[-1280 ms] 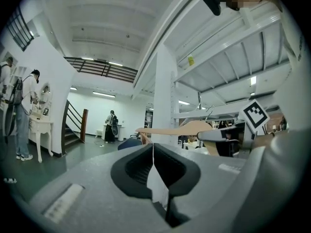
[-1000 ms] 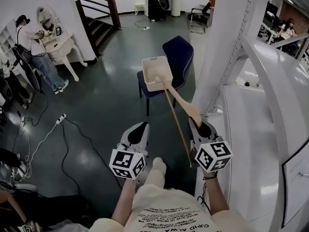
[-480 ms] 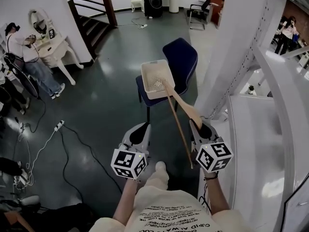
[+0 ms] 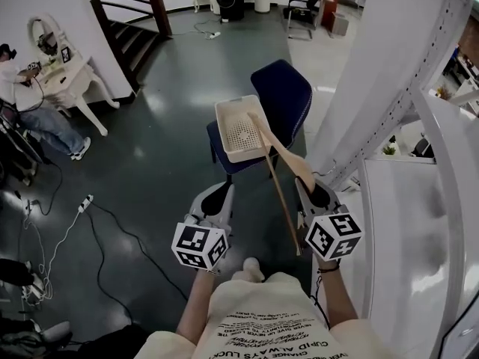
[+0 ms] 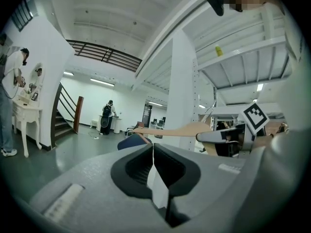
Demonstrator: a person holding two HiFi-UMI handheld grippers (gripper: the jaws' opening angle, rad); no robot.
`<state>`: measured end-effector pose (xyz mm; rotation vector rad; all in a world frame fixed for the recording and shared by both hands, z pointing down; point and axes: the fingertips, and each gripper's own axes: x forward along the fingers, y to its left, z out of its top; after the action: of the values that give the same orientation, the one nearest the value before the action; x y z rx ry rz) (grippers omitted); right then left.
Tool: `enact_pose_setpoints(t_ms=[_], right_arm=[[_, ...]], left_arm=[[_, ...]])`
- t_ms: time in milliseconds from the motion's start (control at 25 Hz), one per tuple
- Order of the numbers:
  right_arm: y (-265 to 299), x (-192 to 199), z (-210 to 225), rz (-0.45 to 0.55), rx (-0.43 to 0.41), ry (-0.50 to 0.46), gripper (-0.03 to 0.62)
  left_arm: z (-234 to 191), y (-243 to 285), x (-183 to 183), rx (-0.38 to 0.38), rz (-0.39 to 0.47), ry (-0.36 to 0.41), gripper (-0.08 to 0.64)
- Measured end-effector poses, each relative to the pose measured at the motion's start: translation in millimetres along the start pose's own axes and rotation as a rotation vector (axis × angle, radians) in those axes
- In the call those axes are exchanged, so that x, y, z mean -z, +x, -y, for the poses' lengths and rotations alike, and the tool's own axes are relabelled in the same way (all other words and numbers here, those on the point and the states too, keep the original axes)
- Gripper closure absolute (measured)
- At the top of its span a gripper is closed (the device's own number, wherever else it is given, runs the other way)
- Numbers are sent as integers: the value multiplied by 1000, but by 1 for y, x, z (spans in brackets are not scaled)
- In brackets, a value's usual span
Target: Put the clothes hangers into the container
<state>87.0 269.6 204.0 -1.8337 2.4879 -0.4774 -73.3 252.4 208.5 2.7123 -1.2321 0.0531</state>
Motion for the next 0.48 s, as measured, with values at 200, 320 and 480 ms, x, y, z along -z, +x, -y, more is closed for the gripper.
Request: enact_pose_setpoints(t_ms=[200,320,480], right_arm=[[24,2,10,-10,7,10,538],[42,1,14,-15,0,26,538],[63,-2,27,-29,5,41,538]], left_arm=[[-17,13,3,-6,-3,-6,537],[-32,20,9,-22,-20,-12,537],[-50,36,13,-45,-37,-40,537]])
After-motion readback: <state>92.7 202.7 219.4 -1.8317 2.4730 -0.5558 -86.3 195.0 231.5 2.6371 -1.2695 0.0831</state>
